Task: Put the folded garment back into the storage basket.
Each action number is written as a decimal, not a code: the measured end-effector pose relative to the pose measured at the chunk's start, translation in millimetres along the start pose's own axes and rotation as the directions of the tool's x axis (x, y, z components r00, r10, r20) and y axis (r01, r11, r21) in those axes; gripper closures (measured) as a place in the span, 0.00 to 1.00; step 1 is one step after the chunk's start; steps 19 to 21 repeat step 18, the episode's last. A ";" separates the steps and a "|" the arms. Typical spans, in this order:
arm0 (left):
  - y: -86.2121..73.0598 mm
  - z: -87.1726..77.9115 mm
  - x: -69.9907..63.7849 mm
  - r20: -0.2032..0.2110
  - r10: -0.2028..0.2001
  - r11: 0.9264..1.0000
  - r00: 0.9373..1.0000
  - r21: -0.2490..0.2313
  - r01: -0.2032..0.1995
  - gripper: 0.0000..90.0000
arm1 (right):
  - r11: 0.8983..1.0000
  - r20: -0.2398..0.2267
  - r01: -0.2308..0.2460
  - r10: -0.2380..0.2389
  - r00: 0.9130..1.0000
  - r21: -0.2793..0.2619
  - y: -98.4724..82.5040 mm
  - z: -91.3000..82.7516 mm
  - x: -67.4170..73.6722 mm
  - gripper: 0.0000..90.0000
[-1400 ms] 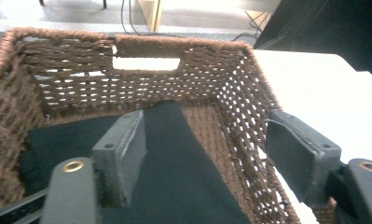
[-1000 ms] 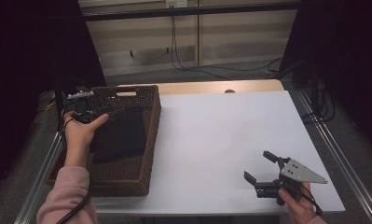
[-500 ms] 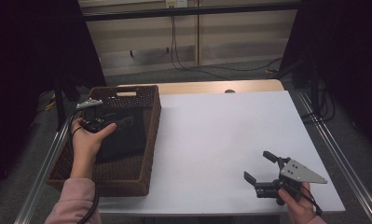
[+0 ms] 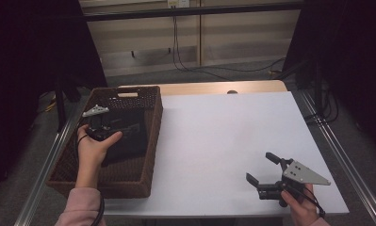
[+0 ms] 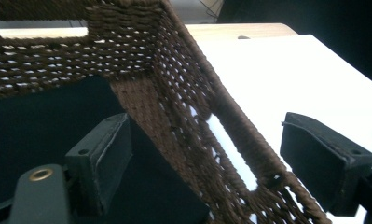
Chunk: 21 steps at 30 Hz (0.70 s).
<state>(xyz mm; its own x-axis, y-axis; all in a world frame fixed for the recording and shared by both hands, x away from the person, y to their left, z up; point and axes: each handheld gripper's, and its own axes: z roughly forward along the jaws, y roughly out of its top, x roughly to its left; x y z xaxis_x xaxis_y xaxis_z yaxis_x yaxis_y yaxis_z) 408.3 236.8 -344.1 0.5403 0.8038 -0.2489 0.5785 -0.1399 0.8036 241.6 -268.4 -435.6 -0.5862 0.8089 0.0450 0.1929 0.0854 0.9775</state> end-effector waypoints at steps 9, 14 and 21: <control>-5.5 -2.4 -8.4 0.003 0.003 1.000 1.000 -0.031 -0.003 0.16 | 1.000 -0.001 0.005 -0.005 1.000 0.000 -0.1 0.6 -0.1 0.02; -9.2 -2.6 -11.6 0.004 0.010 0.999 1.000 -0.053 -0.010 0.15 | 1.000 0.000 0.003 -0.003 1.000 0.005 -0.5 0.9 0.3 0.02; -11.5 -0.8 -13.2 0.003 0.003 0.999 1.000 -0.054 -0.003 0.15 | 1.000 0.004 0.000 0.000 1.000 0.005 -0.8 1.2 -0.5 0.02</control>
